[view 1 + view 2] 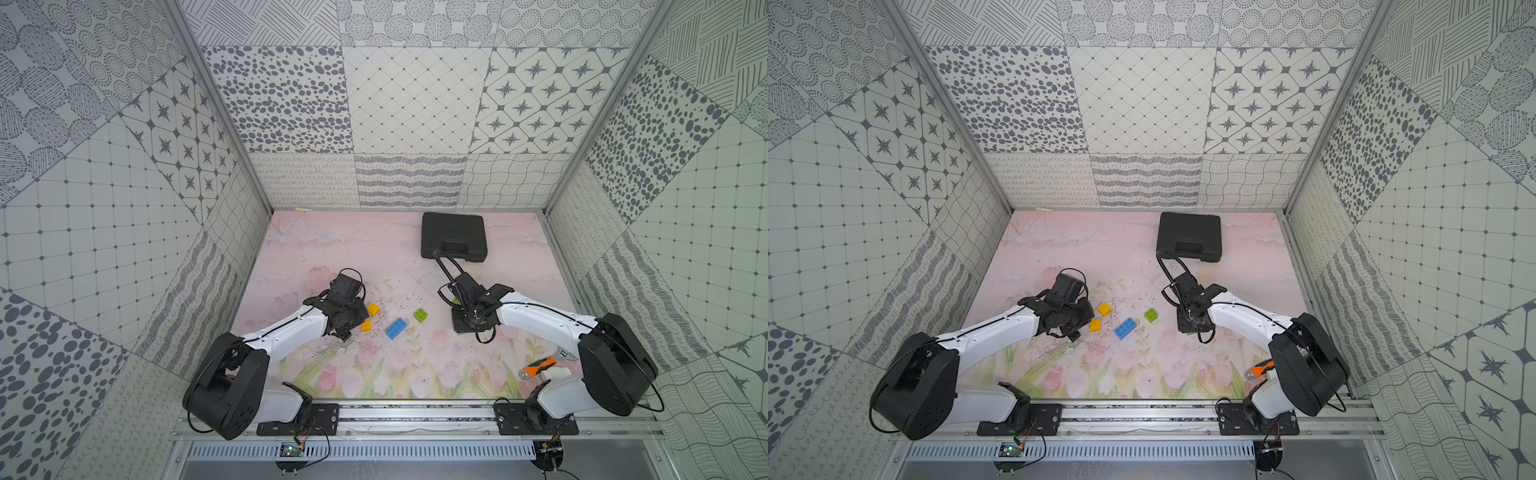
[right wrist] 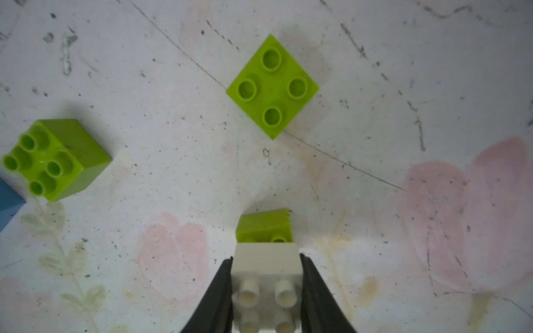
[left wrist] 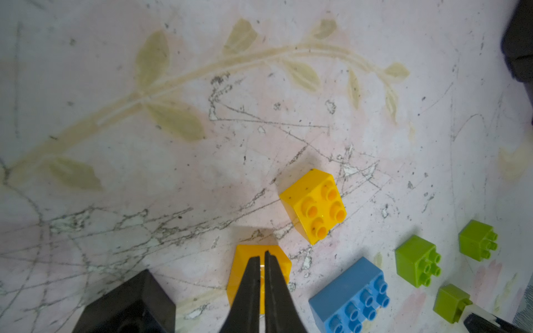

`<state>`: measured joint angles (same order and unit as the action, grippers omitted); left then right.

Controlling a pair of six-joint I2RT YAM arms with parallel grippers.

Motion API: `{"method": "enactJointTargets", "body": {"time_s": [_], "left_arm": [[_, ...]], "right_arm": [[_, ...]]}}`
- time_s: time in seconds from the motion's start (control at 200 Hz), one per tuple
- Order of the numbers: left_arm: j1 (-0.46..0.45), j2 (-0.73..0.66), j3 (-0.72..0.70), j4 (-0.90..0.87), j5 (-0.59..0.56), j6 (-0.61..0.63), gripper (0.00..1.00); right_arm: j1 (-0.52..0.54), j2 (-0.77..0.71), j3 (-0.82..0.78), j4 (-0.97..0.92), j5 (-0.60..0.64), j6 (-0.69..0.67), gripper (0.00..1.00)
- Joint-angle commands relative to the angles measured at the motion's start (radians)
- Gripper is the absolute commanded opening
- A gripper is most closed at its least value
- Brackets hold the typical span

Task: Assemble the number 4 with lego
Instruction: Assemble the lego brick with the lego brick.

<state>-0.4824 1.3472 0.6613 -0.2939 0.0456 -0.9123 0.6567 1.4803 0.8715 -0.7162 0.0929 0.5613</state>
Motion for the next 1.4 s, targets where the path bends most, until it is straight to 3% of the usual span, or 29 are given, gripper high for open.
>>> {"method": "enactJointTargets", "body": {"time_s": [0.0, 0.195, 0.75, 1.396], "left_arm": [[0.004, -0.003, -0.003, 0.012, 0.012, 0.012, 0.1], [0.004, -0.002, -0.007, 0.013, 0.013, 0.012, 0.1], [0.004, 0.015, -0.014, 0.022, 0.021, 0.0, 0.09], [0.004, -0.002, -0.018, 0.021, 0.022, -0.003, 0.08]], "right_arm": [[0.018, -0.015, -0.002, -0.014, -0.031, -0.057, 0.27], [0.021, -0.021, -0.001, 0.002, 0.034, -0.146, 0.28], [0.021, 0.009, 0.013, 0.032, 0.035, -0.172, 0.29], [0.053, 0.177, 0.009, -0.043, 0.029, -0.067, 0.28]]}}
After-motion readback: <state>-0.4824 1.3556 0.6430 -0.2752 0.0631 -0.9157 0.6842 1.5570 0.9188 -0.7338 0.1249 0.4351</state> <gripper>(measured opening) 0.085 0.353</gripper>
